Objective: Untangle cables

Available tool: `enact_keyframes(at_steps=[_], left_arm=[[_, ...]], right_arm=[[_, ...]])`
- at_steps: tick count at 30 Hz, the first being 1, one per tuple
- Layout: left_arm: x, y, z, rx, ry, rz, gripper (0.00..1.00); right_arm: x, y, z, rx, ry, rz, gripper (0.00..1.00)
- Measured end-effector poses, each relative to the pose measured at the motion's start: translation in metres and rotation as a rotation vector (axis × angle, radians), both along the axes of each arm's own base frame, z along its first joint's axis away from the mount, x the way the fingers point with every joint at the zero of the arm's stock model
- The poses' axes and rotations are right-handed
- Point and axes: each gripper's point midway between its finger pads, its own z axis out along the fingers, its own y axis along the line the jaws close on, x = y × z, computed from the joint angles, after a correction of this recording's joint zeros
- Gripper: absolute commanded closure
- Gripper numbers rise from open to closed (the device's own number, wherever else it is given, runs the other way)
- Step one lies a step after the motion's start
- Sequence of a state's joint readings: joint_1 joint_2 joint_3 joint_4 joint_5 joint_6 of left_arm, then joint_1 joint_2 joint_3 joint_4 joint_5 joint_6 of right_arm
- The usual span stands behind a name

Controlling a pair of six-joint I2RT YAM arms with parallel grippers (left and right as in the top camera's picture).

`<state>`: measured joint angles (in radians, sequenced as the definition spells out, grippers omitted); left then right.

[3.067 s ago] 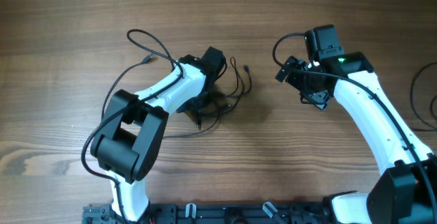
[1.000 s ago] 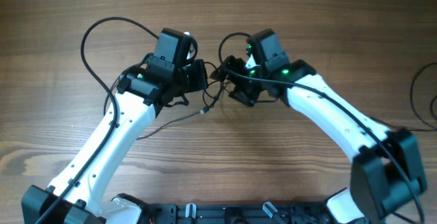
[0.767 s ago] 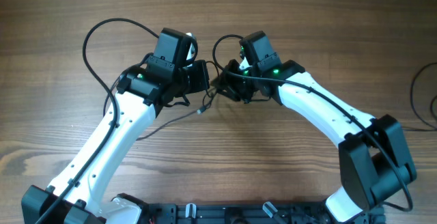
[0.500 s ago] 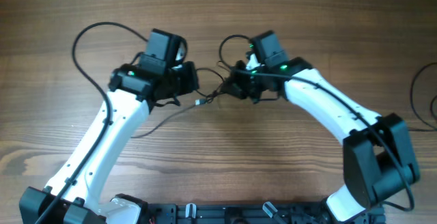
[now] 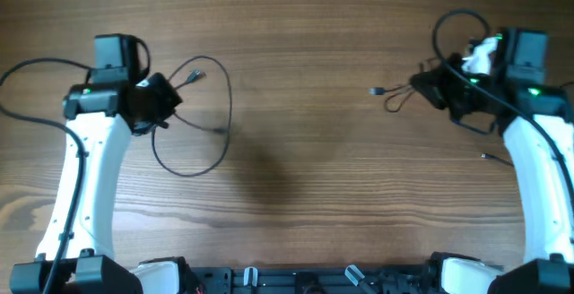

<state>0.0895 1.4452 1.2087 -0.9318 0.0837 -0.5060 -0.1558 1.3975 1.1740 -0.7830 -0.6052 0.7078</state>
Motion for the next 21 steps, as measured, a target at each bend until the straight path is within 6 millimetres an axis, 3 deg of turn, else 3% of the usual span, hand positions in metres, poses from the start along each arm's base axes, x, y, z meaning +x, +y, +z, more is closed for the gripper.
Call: enact_keyframes(at_steps=[5, 10, 14, 21], left_arm=[[0.003, -0.004, 0.002, -0.037, -0.015, -0.009, 0.96], [0.003, -0.014, 0.002, -0.052, -0.013, -0.036, 0.96], [-0.001, -0.024, 0.001, -0.059, 0.003, -0.065, 0.96], [-0.001, -0.037, 0.001, -0.063, -0.001, -0.101, 0.96]], right_arm=[[-0.004, 0.009, -0.002, -0.052, -0.039, 0.096, 0.96], [0.019, 0.01, 0.009, -0.213, -0.228, 0.201, 0.96], [0.047, -0.022, 0.021, -0.396, -0.346, 0.125, 0.96], [0.071, -0.087, 0.047, -0.556, -0.429, -0.07, 0.96]])
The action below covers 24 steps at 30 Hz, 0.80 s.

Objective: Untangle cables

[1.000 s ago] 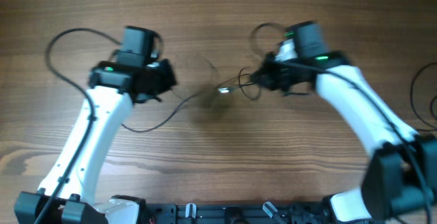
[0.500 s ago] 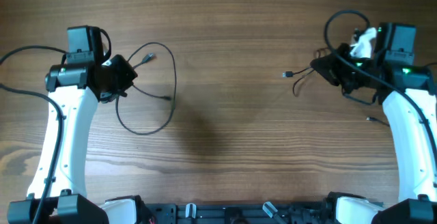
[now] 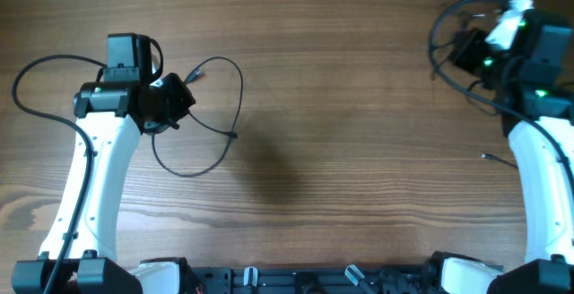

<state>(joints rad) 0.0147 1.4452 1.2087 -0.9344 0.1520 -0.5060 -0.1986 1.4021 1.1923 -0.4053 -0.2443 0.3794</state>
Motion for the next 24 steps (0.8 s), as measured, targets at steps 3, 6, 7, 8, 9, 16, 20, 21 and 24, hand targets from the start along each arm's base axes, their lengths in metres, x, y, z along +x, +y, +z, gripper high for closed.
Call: enact_keyframes(at_steps=[3, 6, 7, 8, 9, 16, 20, 21, 24], left_arm=[[0.001, -0.003, 0.001, -0.001, -0.006, -0.008, 0.96], [0.001, -0.003, 0.001, -0.003, -0.007, -0.01, 0.96], [0.001, -0.003, 0.001, -0.003, -0.006, -0.01, 0.96], [0.001, -0.003, 0.001, -0.003, -0.007, -0.01, 0.96], [0.001, -0.003, 0.001, -0.003, -0.007, -0.01, 0.96], [0.002, -0.003, 0.001, -0.003, -0.011, -0.01, 0.96], [0.006, -0.003, 0.003, -0.003, -0.026, -0.01, 0.96], [0.007, -0.003, 0.003, -0.002, -0.03, -0.01, 0.96], [0.007, -0.003, 0.003, -0.002, -0.034, -0.01, 0.96]], right_arm=[[0.013, -0.028, 0.018, -0.04, -0.04, -0.067, 0.96], [0.034, -0.056, 0.033, -0.074, -0.067, -0.12, 0.96], [0.043, -0.066, 0.035, -0.082, -0.068, -0.137, 0.96], [0.049, -0.073, 0.035, -0.088, -0.066, -0.146, 0.96], [0.056, -0.082, 0.033, -0.097, -0.056, -0.164, 0.96], [0.109, -0.164, -0.011, -0.19, 0.023, -0.332, 0.96], [0.124, -0.199, -0.051, -0.221, 0.055, -0.389, 0.96], [0.124, -0.209, -0.067, -0.228, 0.078, -0.406, 0.96], [0.122, -0.229, -0.103, -0.245, 0.132, -0.448, 0.88]])
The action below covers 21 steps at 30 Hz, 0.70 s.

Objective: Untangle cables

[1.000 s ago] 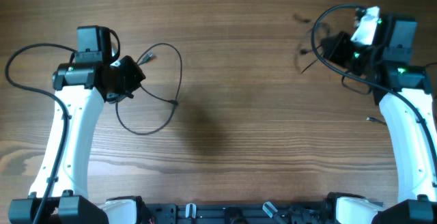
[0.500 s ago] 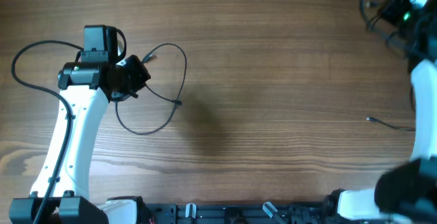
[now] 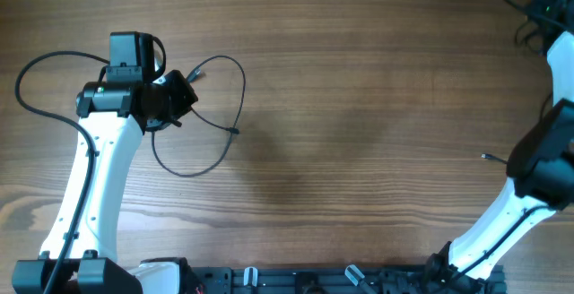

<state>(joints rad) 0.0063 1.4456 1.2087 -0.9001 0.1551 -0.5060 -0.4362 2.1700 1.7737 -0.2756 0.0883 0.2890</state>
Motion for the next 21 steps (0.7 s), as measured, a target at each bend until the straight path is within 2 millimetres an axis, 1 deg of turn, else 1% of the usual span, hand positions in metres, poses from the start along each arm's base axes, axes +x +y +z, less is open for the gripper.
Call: enact_keyframes(at_steps=[3, 5, 6, 7, 8, 9, 11, 18, 19, 21], left_arm=[[0.001, 0.0, 0.0, 0.0, -0.003, 0.0, 0.96], [0.002, 0.0, 0.001, 0.0, -0.011, 0.0, 0.96], [0.004, 0.0, 0.002, 0.0, -0.017, 0.0, 0.96], [0.005, 0.0, 0.002, 0.0, -0.022, 0.0, 0.96], [0.006, 0.0, 0.003, 0.0, -0.028, 0.0, 0.96], [0.007, 0.0, 0.003, 0.0, -0.03, 0.0, 0.96], [0.007, 0.0, 0.003, 0.0, -0.031, 0.0, 0.96], [0.004, 0.0, 0.002, 0.0, -0.018, 0.0, 0.96], [0.003, 0.0, 0.002, 0.0, -0.014, 0.0, 0.96], [0.003, 0.0, 0.001, 0.0, -0.013, 0.0, 0.96]], right_arm=[[-0.004, -0.014, -0.031, 0.004, 0.046, -0.028, 0.6], [-0.006, -0.018, -0.046, 0.007, 0.072, -0.034, 0.46], [-0.007, -0.019, -0.049, 0.007, 0.078, -0.033, 0.39], [-0.006, -0.018, -0.052, 0.011, 0.081, -0.032, 0.28], [-0.006, -0.018, -0.053, 0.013, 0.081, -0.026, 0.21], [-0.004, -0.015, -0.053, 0.023, 0.075, -0.013, 0.16], [-0.003, -0.01, -0.055, 0.043, 0.076, 0.012, 0.0], [-0.016, 0.009, -0.073, 0.129, 0.156, 0.054, 0.0], [-0.016, 0.009, -0.073, 0.131, 0.16, 0.054, 0.0], [-0.018, 0.013, -0.062, 0.131, 0.158, 0.059, 0.0]])
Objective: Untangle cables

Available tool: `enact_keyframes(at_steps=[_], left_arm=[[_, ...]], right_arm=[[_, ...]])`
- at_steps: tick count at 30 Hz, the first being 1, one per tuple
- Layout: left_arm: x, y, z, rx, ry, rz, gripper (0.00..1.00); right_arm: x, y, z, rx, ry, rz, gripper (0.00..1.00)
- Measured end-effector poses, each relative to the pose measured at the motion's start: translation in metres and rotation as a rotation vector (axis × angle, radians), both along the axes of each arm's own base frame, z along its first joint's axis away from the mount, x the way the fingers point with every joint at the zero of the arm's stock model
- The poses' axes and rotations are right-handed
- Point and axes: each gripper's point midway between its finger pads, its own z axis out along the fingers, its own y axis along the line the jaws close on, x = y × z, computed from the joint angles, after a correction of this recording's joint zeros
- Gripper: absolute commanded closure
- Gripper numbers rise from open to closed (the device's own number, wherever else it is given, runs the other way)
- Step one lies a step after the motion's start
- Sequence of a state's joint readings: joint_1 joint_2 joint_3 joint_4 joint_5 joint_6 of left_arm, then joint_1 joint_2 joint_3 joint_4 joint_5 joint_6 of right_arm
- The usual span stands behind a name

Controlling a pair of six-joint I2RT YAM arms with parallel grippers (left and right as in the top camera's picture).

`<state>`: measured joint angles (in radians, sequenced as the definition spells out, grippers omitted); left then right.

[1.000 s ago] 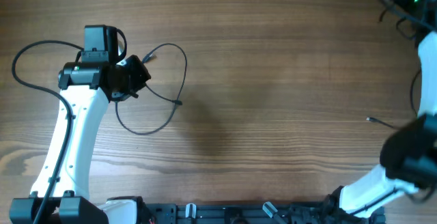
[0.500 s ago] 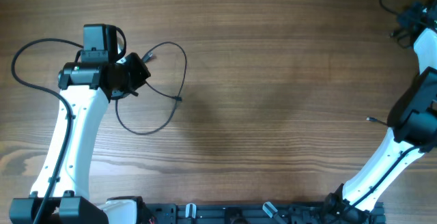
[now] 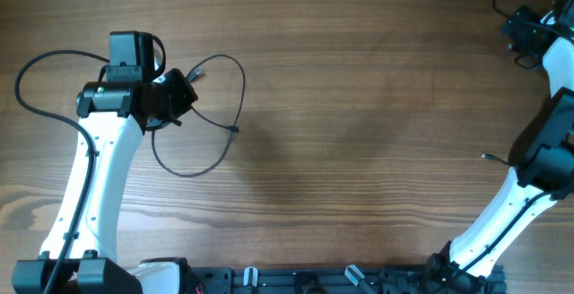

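Note:
One thin black cable (image 3: 235,106) lies in a big loop on the wood at the left, its plug end (image 3: 195,76) beside my left gripper (image 3: 182,97). That gripper is shut on the cable where the loop crosses itself. At the far top right corner my right gripper (image 3: 523,32) holds a second black cable, bunched in small loops around the fingers. Its fingers are dark and small in the overhead view, and part of that cable runs off the edge. The two cables are far apart.
A short thin wire end (image 3: 486,157) lies on the table (image 3: 359,133) at the right, next to the right arm's elbow (image 3: 547,151). The left arm's own supply cable (image 3: 36,70) arcs out to the left. A black rail (image 3: 296,281) runs along the front edge.
My right gripper has come slightly down and left from the top right corner, bringing more of its bunched cable into view. The left gripper and its loop are unchanged.
At first my right gripper held its cable mid-right, a plug trailing toward the centre, and my left held the loop at the left. Then the right was higher and further right, the left slightly right. Later the right reached the top right corner, where it stays.

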<state>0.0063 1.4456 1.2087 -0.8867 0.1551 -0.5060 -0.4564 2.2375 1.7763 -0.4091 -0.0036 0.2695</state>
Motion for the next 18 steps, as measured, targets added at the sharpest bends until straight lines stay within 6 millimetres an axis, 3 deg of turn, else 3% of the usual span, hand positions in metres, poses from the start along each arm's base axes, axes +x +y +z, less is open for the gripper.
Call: enact_keyframes(at_steps=[2, 6, 9, 11, 14, 16, 18], left_arm=[[0.0, 0.0, 0.0, 0.0, 0.001, 0.0, 0.96], [-0.001, 0.0, -0.001, 0.0, 0.005, 0.0, 0.96], [-0.002, -0.004, -0.001, 0.0, 0.006, -0.012, 0.96], [-0.001, -0.011, 0.0, 0.0, 0.0, -0.031, 0.96], [0.006, -0.027, 0.005, -0.013, -0.04, -0.076, 0.96], [0.016, -0.047, 0.013, -0.045, -0.101, -0.129, 0.96], [0.027, -0.08, 0.027, -0.107, -0.191, -0.212, 0.96]], right_arm=[[0.0, 0.001, 0.02, -0.012, -0.025, 0.001, 0.0], [-0.007, 0.001, 0.117, -0.093, -0.174, -0.031, 0.0], [-0.03, 0.007, 0.197, -0.157, -0.28, -0.058, 0.0], [-0.044, 0.013, 0.229, -0.171, -0.313, -0.064, 0.0], [-0.062, 0.026, 0.241, -0.147, -0.288, -0.053, 0.0], [-0.07, 0.044, 0.223, -0.076, -0.216, -0.013, 0.0], [-0.071, 0.057, 0.208, -0.023, -0.179, 0.018, 0.0]])
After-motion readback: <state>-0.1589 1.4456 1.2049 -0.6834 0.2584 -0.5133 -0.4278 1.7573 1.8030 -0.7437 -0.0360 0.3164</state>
